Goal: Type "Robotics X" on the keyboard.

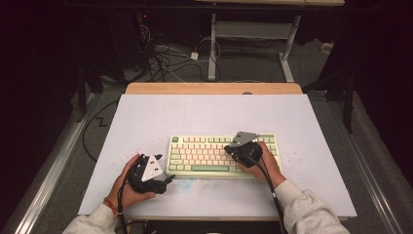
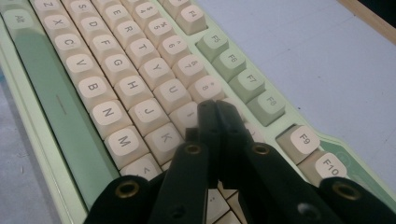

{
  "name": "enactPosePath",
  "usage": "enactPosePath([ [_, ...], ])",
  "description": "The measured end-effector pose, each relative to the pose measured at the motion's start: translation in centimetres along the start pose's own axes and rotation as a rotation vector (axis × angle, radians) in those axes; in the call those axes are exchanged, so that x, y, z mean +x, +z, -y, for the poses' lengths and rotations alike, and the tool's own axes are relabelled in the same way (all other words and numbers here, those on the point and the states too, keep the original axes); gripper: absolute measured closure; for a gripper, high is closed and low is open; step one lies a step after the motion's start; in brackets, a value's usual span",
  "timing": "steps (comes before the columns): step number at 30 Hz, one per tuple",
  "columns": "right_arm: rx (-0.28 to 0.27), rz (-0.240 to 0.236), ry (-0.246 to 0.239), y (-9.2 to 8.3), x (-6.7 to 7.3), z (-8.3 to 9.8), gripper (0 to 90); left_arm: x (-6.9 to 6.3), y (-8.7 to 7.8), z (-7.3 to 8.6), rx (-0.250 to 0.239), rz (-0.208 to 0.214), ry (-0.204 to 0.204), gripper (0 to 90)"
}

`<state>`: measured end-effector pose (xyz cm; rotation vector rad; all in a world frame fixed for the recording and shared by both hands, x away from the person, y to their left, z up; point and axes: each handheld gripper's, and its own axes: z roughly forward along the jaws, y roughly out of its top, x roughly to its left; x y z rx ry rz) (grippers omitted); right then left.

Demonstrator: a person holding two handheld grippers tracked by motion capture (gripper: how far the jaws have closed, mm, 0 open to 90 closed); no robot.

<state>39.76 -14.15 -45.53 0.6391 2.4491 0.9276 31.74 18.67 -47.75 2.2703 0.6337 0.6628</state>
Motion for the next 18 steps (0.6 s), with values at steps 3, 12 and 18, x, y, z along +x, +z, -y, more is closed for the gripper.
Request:
enactPosePath([
  [3,0.000,0.002,0.000,0.1,0.0,0.1,90.0,0.0,0.0,0.0,0.000,-0.002,0.001,19.6],
  [12,-0.005,0.011,0.004,-0.3,0.0,0.1,90.0,0.0,0.0,0.0,0.009,0.004,0.006,19.6],
  [18,-0.045,0.010,0.021,-1.1,-0.2,0.0,90.0,0.0,0.1,0.0,0.011,0.005,-0.004,20.4],
])
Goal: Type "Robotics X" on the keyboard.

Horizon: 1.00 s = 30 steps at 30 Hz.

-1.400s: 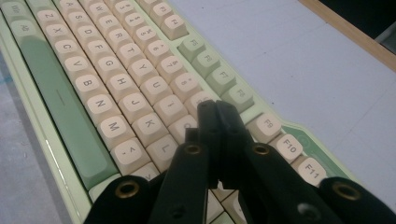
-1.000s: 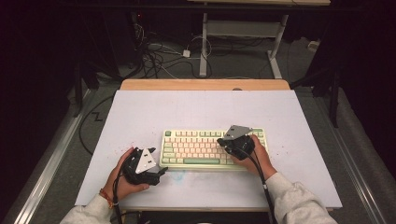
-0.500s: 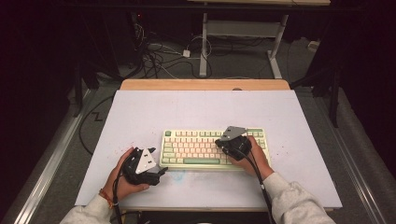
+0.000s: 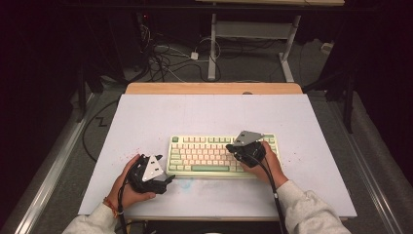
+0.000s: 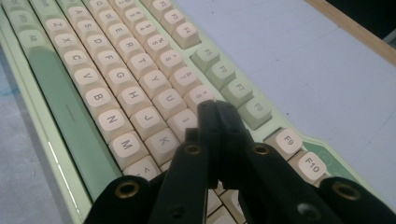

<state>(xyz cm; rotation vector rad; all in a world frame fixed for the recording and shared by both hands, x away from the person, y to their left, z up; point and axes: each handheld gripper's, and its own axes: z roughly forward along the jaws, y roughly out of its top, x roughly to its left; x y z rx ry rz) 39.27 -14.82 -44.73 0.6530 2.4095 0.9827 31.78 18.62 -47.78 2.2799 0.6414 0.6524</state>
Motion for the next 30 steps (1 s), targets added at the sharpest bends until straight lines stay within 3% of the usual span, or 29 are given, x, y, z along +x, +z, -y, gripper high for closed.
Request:
enactPosePath([
  [13,-0.090,0.015,0.024,-1.6,0.0,-0.1,85.5,0.2,0.0,0.0,-0.012,-0.012,-0.029,21.1],
  [19,-0.140,0.020,0.031,-2.5,0.0,0.0,63.7,0.2,0.1,0.0,-0.002,-0.011,-0.031,21.2],
  [21,-0.155,0.028,0.036,-2.9,0.0,0.0,56.8,0.1,0.1,0.0,0.001,0.015,-0.040,21.4],
  [26,-0.179,0.042,0.044,-3.5,0.0,0.4,39.7,0.2,-0.1,-0.1,-0.010,0.020,-0.043,21.4],
  [30,-0.201,0.089,0.052,-4.4,0.2,1.0,31.2,0.3,-0.2,-0.1,-0.011,0.018,-0.054,21.5],
])
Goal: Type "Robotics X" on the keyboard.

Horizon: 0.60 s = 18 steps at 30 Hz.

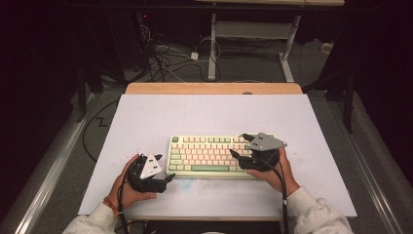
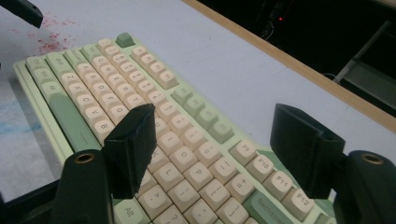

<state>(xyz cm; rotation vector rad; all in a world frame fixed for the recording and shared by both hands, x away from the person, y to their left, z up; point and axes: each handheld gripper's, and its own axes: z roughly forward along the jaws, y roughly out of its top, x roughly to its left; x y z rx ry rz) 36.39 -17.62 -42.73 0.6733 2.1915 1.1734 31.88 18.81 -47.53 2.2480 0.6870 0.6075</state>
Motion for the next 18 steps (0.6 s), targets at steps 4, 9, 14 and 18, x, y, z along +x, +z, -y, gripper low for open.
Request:
enactPosePath([
  [4,-0.011,0.029,0.009,-1.1,-0.1,0.5,26.9,0.1,-0.2,-0.1,-0.011,-0.006,0.000,21.7],
  [9,-0.028,0.072,0.022,-2.5,-0.2,1.5,25.1,0.2,-0.5,-0.4,-0.022,0.008,-0.003,31.6],
  [14,-0.032,0.091,0.033,-3.8,-0.1,2.7,24.9,0.4,-0.8,-0.6,-0.021,0.025,-0.008,45.4],
  [18,-0.013,0.112,0.030,-4.5,0.0,3.7,24.8,0.7,-0.9,-1.0,-0.024,0.053,-0.027,58.5],
])
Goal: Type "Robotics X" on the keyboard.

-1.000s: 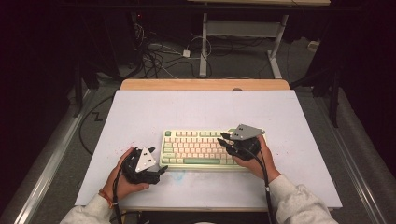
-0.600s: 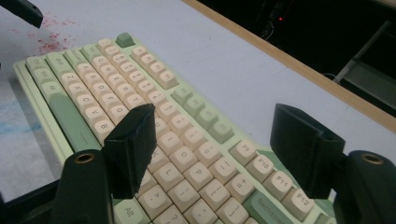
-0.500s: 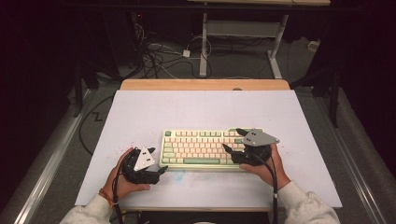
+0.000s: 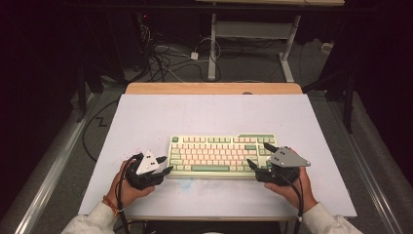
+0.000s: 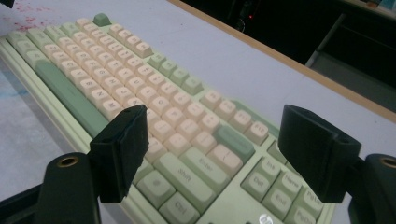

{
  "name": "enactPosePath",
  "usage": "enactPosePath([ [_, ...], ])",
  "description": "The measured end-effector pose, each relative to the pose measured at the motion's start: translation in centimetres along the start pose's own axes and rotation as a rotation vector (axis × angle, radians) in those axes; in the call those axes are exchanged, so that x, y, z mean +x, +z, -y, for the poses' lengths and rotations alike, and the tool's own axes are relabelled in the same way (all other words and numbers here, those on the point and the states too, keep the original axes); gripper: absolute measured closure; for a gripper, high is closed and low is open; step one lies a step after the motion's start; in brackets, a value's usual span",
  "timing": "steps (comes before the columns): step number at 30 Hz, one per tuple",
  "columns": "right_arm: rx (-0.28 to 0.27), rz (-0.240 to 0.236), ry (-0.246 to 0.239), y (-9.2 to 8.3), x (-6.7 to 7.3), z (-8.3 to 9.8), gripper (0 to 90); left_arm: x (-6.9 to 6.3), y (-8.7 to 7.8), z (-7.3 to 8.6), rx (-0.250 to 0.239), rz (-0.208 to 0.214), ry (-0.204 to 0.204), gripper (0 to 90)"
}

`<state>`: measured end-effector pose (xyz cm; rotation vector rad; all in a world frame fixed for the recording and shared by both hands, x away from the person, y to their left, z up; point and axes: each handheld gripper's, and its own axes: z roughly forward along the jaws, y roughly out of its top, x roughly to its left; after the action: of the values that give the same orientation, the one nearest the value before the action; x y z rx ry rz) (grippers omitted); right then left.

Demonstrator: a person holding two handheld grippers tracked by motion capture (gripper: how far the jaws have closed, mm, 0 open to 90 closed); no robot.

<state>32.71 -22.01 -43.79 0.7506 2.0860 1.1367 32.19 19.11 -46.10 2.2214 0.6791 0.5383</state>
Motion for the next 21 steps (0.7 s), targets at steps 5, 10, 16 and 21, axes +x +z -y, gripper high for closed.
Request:
enactPosePath([
  [5,0.005,0.011,0.006,-0.9,0.3,1.1,24.6,0.2,0.2,-0.5,0.015,0.023,0.007,74.0],
  [10,0.023,0.011,0.000,-1.3,0.6,1.7,22.3,0.2,0.7,-1.4,0.019,0.054,0.032,86.3],
  [16,0.047,0.008,-0.004,-1.0,1.1,2.1,21.7,0.1,1.6,-3.1,0.005,0.102,0.037,88.0],
  [21,0.051,0.000,-0.018,-0.7,1.4,2.1,20.9,-0.2,2.5,-4.4,0.013,0.133,0.053,88.0],
])
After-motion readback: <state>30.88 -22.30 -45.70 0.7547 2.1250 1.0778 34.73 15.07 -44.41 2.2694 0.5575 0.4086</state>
